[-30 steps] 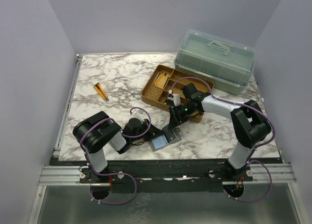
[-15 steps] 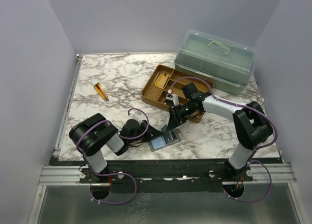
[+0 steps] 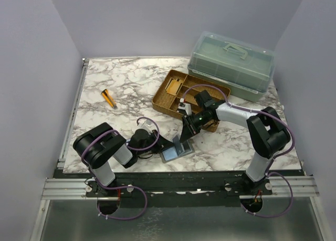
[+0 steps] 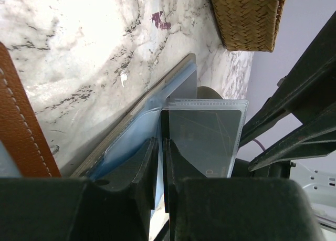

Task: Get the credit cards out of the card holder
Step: Remove the credit card from the card holder.

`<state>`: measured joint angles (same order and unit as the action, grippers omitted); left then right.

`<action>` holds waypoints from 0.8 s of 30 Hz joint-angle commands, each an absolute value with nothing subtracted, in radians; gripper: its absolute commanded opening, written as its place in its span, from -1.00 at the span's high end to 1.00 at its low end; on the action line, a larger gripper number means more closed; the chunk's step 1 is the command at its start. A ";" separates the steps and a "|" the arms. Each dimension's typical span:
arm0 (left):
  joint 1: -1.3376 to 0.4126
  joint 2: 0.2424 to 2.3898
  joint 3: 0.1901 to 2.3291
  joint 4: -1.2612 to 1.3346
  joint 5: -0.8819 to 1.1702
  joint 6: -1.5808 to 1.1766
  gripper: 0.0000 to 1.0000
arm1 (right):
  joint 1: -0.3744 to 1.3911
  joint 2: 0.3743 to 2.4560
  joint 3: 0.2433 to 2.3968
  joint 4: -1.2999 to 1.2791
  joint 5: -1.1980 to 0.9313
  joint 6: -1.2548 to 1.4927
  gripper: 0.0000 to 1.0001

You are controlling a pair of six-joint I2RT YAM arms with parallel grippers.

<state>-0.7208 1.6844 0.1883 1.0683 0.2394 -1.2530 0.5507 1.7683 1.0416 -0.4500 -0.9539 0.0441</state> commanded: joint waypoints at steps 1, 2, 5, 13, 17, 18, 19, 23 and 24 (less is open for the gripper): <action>-0.714 1.677 0.173 1.058 0.247 -1.235 0.67 | 0.558 1.798 1.041 -0.460 -0.989 0.044 0.45; -0.713 1.678 0.174 1.058 0.248 -1.235 0.67 | 0.558 1.799 1.041 -0.458 -0.990 0.044 0.49; -0.713 1.683 0.175 1.058 0.249 -1.236 0.67 | 0.560 1.804 1.040 -0.456 -0.985 0.044 0.56; -0.710 1.681 0.172 1.058 0.252 -1.236 0.67 | 0.563 1.818 1.044 -0.455 -0.970 0.039 0.67; -0.708 1.680 0.172 1.058 0.254 -1.235 0.67 | 0.567 1.823 1.046 -0.458 -0.935 0.034 0.69; -0.709 1.679 0.172 1.058 0.255 -1.235 0.67 | 0.568 1.822 1.048 -0.459 -0.926 0.033 0.69; -0.708 1.679 0.172 1.058 0.255 -1.235 0.67 | 0.569 1.822 1.049 -0.461 -0.916 0.032 0.69; -0.707 1.675 0.170 1.058 0.255 -1.234 0.66 | 0.570 1.820 1.051 -0.460 -0.887 0.030 0.69; -0.707 1.675 0.169 1.058 0.255 -1.233 0.67 | 0.571 1.817 1.051 -0.460 -0.875 0.028 0.69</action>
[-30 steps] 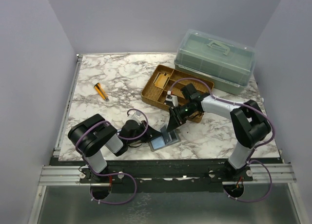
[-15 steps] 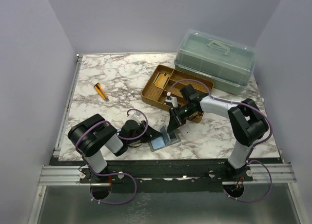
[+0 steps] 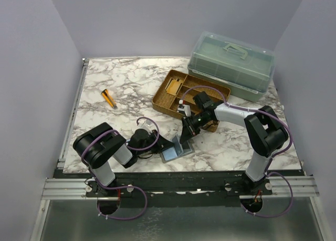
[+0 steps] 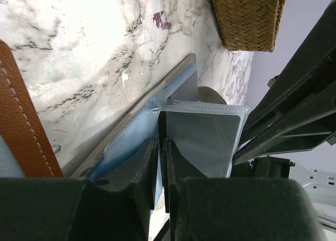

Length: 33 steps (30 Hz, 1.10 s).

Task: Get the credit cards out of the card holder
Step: Remove the credit card from the card holder.

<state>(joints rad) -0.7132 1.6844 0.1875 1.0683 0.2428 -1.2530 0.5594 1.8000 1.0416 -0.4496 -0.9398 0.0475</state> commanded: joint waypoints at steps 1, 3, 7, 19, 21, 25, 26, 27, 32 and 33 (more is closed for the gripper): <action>-0.706 1.675 0.169 1.058 0.256 -1.233 0.66 | 0.572 1.815 1.051 -0.461 -0.861 0.026 0.69; -0.706 1.675 0.168 1.058 0.258 -1.233 0.66 | 0.572 1.810 1.053 -0.463 -0.828 0.020 0.68; -0.704 1.672 0.167 1.058 0.260 -1.233 0.66 | 0.576 1.797 1.054 -0.466 -0.769 0.010 0.65; -0.701 1.675 0.170 1.058 0.267 -1.230 0.65 | 0.625 1.813 1.090 -0.493 -0.657 -0.048 0.37; -0.701 1.673 0.170 1.058 0.268 -1.230 0.65 | 0.638 1.820 1.105 -0.500 -0.614 -0.058 0.29; -0.700 1.675 0.172 1.058 0.272 -1.230 0.64 | 0.647 1.829 1.136 -0.523 -0.567 -0.078 0.17; -0.699 1.675 0.172 1.058 0.272 -1.229 0.64 | 0.648 1.827 1.142 -0.528 -0.553 -0.083 0.13; -0.699 1.675 0.172 1.058 0.272 -1.229 0.64 | 0.649 1.822 1.146 -0.530 -0.538 -0.089 0.09; -0.698 1.679 0.171 1.058 0.272 -1.227 0.64 | 0.651 1.788 1.152 -0.540 -0.460 -0.129 -0.13; -0.698 1.681 0.173 1.060 0.273 -1.226 0.64 | 0.653 1.781 1.150 -0.539 -0.447 -0.138 -0.15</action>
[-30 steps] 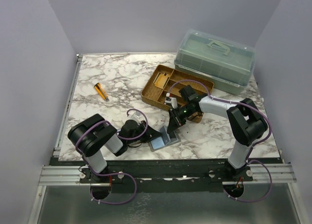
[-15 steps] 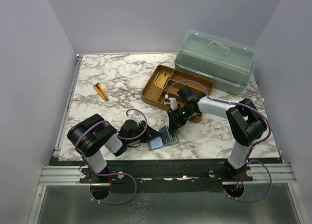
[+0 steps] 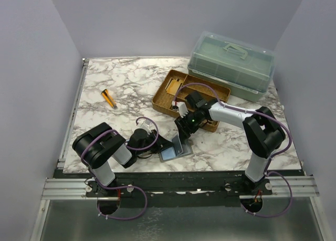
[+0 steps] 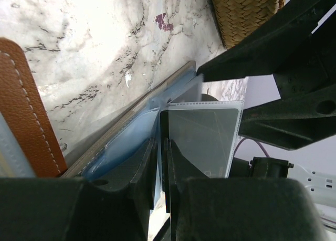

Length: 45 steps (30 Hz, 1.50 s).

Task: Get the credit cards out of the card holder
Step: Remove the credit card from the card holder.

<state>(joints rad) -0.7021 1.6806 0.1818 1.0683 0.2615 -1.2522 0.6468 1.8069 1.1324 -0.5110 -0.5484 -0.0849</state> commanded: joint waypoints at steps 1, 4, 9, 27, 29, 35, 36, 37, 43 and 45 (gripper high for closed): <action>-0.698 1.683 0.174 1.060 0.274 -1.225 0.64 | 0.657 1.777 1.148 -0.539 -0.438 -0.146 -0.16; -0.698 1.693 0.179 1.063 0.278 -1.224 0.64 | 0.686 1.780 1.149 -0.542 -0.408 -0.164 -0.18; -0.698 1.694 0.180 1.070 0.278 -1.227 0.64 | 0.744 1.818 1.193 -0.567 -0.368 -0.180 -0.19; -0.694 1.704 0.173 1.089 0.279 -1.232 0.64 | 0.858 1.780 1.211 -0.564 -0.125 -0.267 -0.19; -0.695 1.704 0.169 1.090 0.279 -1.232 0.64 | 0.864 1.780 1.217 -0.569 -0.129 -0.267 -0.18; -0.693 1.704 0.167 1.094 0.282 -1.232 0.64 | 0.865 1.753 1.218 -0.572 -0.140 -0.268 0.03; -0.693 1.707 0.168 1.094 0.283 -1.232 0.64 | 0.865 1.750 1.218 -0.575 -0.146 -0.269 0.05; -0.692 1.708 0.171 1.094 0.284 -1.232 0.64 | 0.865 1.747 1.218 -0.576 -0.158 -0.269 0.08; -0.692 1.716 0.179 1.097 0.290 -1.234 0.64 | 0.865 1.743 1.221 -0.594 -0.268 -0.251 0.50; -0.692 1.715 0.179 1.096 0.291 -1.235 0.64 | 0.863 1.752 1.219 -0.602 -0.343 -0.232 0.56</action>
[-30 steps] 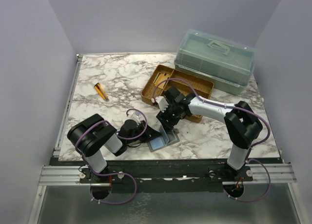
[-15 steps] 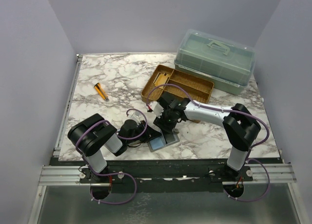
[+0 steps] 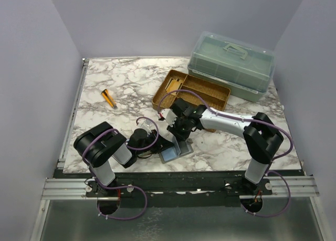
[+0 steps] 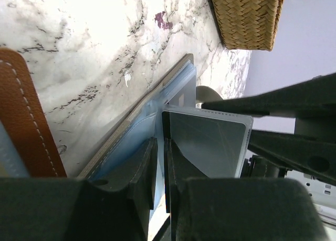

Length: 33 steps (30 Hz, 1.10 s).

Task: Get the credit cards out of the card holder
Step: Remove the credit card from the card holder.

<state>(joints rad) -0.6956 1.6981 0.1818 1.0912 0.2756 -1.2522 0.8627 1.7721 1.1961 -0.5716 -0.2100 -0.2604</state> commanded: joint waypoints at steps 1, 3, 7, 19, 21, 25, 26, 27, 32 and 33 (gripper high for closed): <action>-0.691 1.714 0.179 1.097 0.292 -1.236 0.64 | 0.858 1.759 1.215 -0.605 -0.385 -0.222 0.57; -0.691 1.710 0.178 1.096 0.293 -1.236 0.64 | 0.842 1.775 1.216 -0.618 -0.455 -0.206 0.57; -0.691 1.699 0.168 1.096 0.289 -1.238 0.64 | 0.775 1.777 1.222 -0.632 -0.582 -0.178 0.41; -0.689 1.707 0.184 1.097 0.301 -1.238 0.64 | 0.703 1.825 1.184 -0.611 -0.907 -0.121 -0.28; -0.689 1.707 0.183 1.097 0.301 -1.238 0.64 | 0.703 1.837 1.182 -0.601 -0.907 -0.111 -0.30; -0.689 1.706 0.182 1.097 0.302 -1.238 0.64 | 0.703 1.858 1.178 -0.589 -0.876 -0.088 -0.24; -0.688 1.705 0.181 1.096 0.302 -1.238 0.64 | 0.703 1.858 1.177 -0.583 -0.850 -0.081 -0.19; -0.689 1.703 0.180 1.097 0.302 -1.239 0.64 | 0.702 1.856 1.178 -0.582 -0.818 -0.075 -0.12; -0.688 1.687 0.170 1.097 0.298 -1.238 0.64 | 0.696 1.846 1.160 -0.560 -0.671 -0.049 0.21; -0.687 1.684 0.167 1.098 0.298 -1.237 0.64 | 0.691 1.843 1.153 -0.557 -0.663 -0.048 0.31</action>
